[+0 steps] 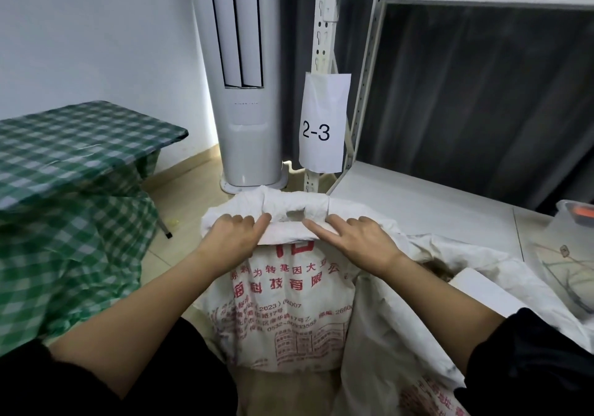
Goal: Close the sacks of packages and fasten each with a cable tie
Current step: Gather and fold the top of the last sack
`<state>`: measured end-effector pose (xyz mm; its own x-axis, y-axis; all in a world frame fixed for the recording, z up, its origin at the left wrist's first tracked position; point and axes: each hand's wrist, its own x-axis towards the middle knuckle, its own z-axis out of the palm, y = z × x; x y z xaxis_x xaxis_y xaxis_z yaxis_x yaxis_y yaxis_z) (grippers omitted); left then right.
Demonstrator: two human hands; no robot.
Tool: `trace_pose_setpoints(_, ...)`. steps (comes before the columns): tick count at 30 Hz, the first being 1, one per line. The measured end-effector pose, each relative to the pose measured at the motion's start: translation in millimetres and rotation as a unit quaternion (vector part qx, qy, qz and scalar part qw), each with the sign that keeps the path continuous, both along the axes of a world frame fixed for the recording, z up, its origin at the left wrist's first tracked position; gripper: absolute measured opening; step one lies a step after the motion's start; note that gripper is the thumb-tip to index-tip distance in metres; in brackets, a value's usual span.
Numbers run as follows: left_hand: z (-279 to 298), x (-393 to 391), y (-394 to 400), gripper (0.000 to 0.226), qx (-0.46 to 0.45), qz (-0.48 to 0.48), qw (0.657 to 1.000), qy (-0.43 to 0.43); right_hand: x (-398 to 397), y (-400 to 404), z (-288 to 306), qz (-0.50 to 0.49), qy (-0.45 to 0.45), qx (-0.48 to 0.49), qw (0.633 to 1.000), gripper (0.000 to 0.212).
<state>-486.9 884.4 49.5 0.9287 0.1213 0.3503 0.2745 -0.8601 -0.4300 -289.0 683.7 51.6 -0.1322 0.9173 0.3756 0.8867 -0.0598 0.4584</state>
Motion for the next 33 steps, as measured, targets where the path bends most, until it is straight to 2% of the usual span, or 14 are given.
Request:
trace_pose_setpoints(3, 8.5, -5.2, 1.8, 0.059, -0.045, -0.017, 0.999, 0.016, 5.5, 4.7, 2.5, -0.002, -0.025, -0.012, 1.000, 0.088)
trace_pose_setpoints(6, 19.4, -16.2, 9.2, 0.052, -0.157, 0.016, 0.986, 0.048, 13.0, 12.6, 6.8, 0.008, -0.037, 0.008, 0.999, 0.083)
trace_pose_setpoints(10, 14.1, -33.3, 20.7, 0.069, -0.183, -0.004, 0.978, 0.101, 14.9, 11.7, 0.7, 0.025, -0.044, 0.018, 0.999, 0.087)
trace_pose_setpoints(13, 1.2, -34.0, 18.8, 0.037, -0.137, -0.083, 0.986, 0.049, 16.5, 8.6, -8.3, 0.016, -0.047, 0.002, 0.999, 0.093)
trace_pose_setpoints(15, 0.6, -30.6, 13.0, 0.016, -0.095, -0.106, 0.990, 0.013, 16.8, 10.3, -11.7, -0.002, -0.029, -0.004, 1.000, 0.084)
trace_pose_setpoints(18, -1.6, -28.3, 7.6, 0.017, -0.028, -0.104, 0.994, 0.002, 8.3, 17.1, -7.3, -0.042, 0.037, 0.008, 0.998, 0.056)
trace_pose_setpoints(20, -1.1, -26.0, 2.1, 0.026, 0.002, -0.112, 0.994, -0.014, -8.0, 26.8, 2.7, -0.041, 0.094, -0.017, 0.995, 0.060)
trace_pose_setpoints(22, -2.7, -22.1, -4.5, 0.021, 0.040, -0.131, 0.990, -0.028, -28.6, 42.5, 13.4, -0.036, 0.182, -0.101, 0.977, 0.062)
trace_pose_setpoints(26, -5.7, -22.5, -11.3, 0.013, 0.062, -0.121, 0.986, -0.091, -43.0, 74.0, 20.1, -0.051, 0.450, -0.280, 0.846, 0.043)
trace_pose_setpoints(28, -15.0, -29.7, -14.1, 0.019, 0.005, -0.074, 0.988, -0.137, -48.9, 76.3, 14.6, -0.046, 0.451, -0.269, 0.849, 0.030)
trace_pose_setpoints(30, -24.5, -36.8, -28.5, 0.044, -0.145, 0.031, 0.973, -0.175, -54.7, 69.7, 5.0, -0.052, 0.388, -0.187, 0.901, 0.023)
trace_pose_setpoints(31, -24.2, -41.0, -38.7, 0.053, -0.244, 0.103, 0.943, -0.200, -57.2, 64.9, -0.3, -0.054, 0.366, -0.132, 0.920, 0.022)
trace_pose_setpoints(32, -28.5, -43.9, -44.2, 0.058, -0.358, 0.171, 0.888, -0.232, -58.9, 59.4, -5.5, -0.054, 0.353, -0.078, 0.931, 0.022)
trace_pose_setpoints(33, -27.9, -45.7, -50.3, 0.057, -0.471, 0.223, 0.809, -0.272, -59.8, 54.7, -10.6, -0.054, 0.338, -0.037, 0.939, 0.024)
